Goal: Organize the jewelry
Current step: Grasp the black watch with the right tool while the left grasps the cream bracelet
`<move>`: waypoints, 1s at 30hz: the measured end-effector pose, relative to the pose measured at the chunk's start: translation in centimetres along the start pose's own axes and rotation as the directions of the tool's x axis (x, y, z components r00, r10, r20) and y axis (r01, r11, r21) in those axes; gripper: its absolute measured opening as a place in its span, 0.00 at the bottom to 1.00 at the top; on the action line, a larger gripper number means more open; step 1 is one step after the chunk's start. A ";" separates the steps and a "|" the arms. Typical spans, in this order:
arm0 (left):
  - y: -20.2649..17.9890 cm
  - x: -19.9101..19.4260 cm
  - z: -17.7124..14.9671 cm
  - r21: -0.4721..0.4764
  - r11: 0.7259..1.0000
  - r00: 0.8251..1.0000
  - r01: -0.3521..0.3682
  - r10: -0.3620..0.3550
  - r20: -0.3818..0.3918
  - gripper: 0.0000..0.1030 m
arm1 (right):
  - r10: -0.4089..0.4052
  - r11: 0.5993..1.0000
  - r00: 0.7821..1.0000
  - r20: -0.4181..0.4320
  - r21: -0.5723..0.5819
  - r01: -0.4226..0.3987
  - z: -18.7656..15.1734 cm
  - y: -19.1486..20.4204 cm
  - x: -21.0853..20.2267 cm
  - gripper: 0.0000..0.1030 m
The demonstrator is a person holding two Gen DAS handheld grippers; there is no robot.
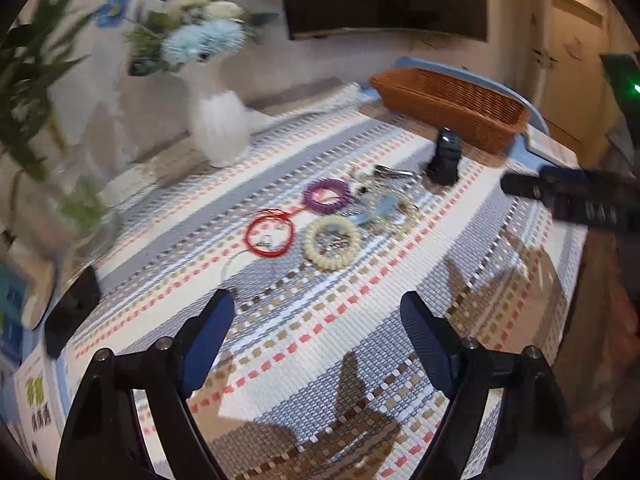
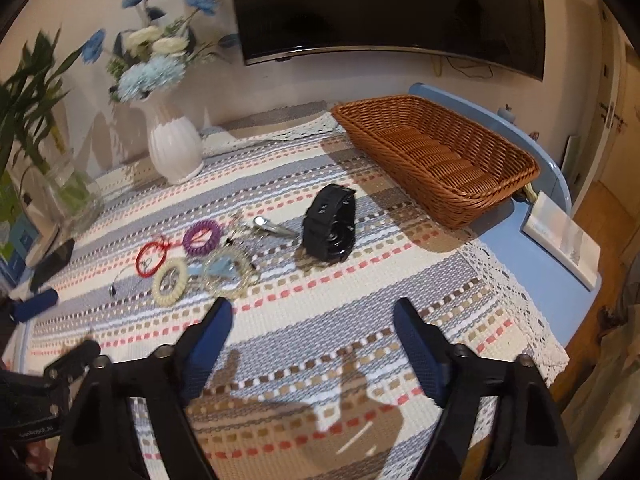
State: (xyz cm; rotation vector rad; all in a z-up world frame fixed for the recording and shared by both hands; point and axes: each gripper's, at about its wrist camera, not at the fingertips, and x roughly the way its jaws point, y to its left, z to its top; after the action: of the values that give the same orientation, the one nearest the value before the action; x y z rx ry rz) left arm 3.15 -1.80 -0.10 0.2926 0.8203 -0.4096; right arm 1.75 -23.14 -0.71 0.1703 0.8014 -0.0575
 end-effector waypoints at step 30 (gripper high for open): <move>-1.4 8.9 2.7 0.062 0.976 0.969 0.207 -0.196 -0.148 0.07 | 0.046 0.998 0.995 -0.086 0.052 -0.042 5.7 0.1 9.8 0.25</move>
State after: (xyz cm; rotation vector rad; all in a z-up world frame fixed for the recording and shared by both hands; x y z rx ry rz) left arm 9.72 -6.26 -5.17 0.3136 0.9791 -0.6180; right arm 12.58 -23.91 -3.82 0.2393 0.8831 -0.0286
